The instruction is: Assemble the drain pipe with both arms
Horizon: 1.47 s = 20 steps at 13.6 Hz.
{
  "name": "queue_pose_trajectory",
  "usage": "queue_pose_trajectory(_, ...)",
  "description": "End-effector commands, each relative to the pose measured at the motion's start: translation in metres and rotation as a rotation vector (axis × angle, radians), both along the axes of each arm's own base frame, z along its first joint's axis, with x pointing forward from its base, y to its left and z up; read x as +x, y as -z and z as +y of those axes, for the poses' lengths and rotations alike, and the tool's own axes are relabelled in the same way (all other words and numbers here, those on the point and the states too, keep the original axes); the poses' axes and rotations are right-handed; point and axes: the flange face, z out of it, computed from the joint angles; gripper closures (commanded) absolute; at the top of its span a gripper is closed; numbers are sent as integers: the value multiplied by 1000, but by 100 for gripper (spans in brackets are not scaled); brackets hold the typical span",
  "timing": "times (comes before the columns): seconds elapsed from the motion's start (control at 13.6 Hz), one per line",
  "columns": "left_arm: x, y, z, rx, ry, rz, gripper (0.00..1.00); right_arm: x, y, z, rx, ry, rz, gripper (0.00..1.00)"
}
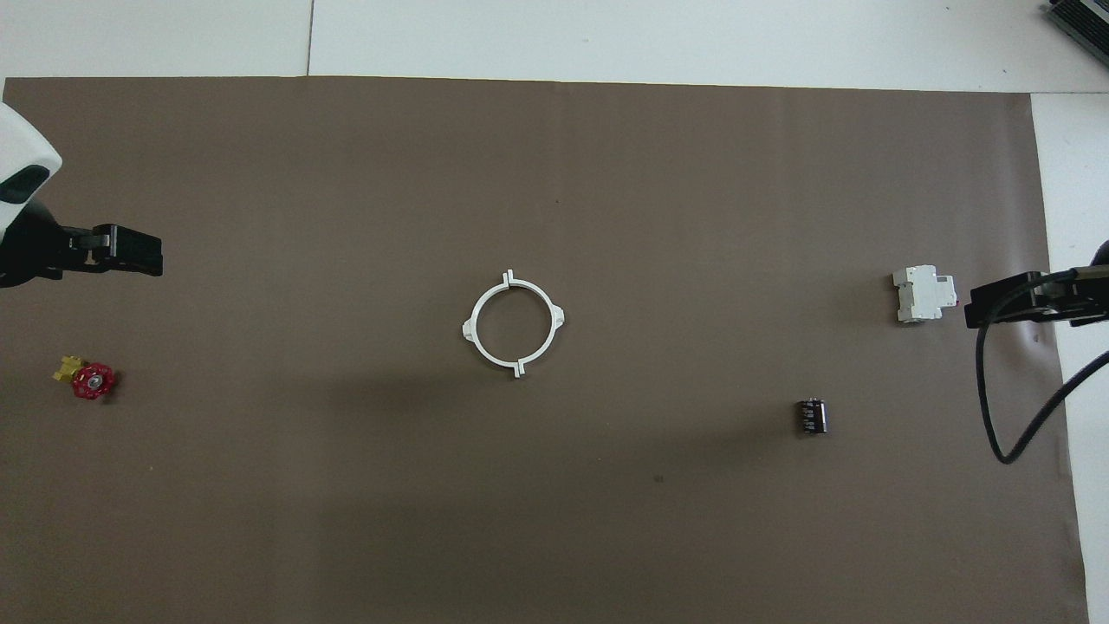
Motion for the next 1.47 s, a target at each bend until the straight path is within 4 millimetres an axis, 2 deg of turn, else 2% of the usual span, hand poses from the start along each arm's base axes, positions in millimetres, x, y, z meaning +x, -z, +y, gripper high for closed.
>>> queue_pose_trajectory(0.0,3,-4,0,-15,-14,9,0,-3,-3,-1,18,-6,-12,0)
queue_pose_trajectory(0.44,1,-8,-1,-15,-13,15,0,-3,-3,-1,20,-6,-12,0)
queue_pose_trajectory(0.59,-1,-15,-2,-13,-12,35,0,-3,-3,-1,20,-6,-12,0)
queue_pose_trajectory(0.74,-4,-15,-3,-11,-9,53,0,-3,-3,-1,20,-6,-12,0)
queue_pose_trajectory(0.81,-4,-15,3,-12,-18,53,0,-3,-3,-1,18,-6,-12,0)
queue_pose_trajectory(1.4,-2,-15,0,-12,-14,45,0,-3,-3,-1,18,-6,-12,0)
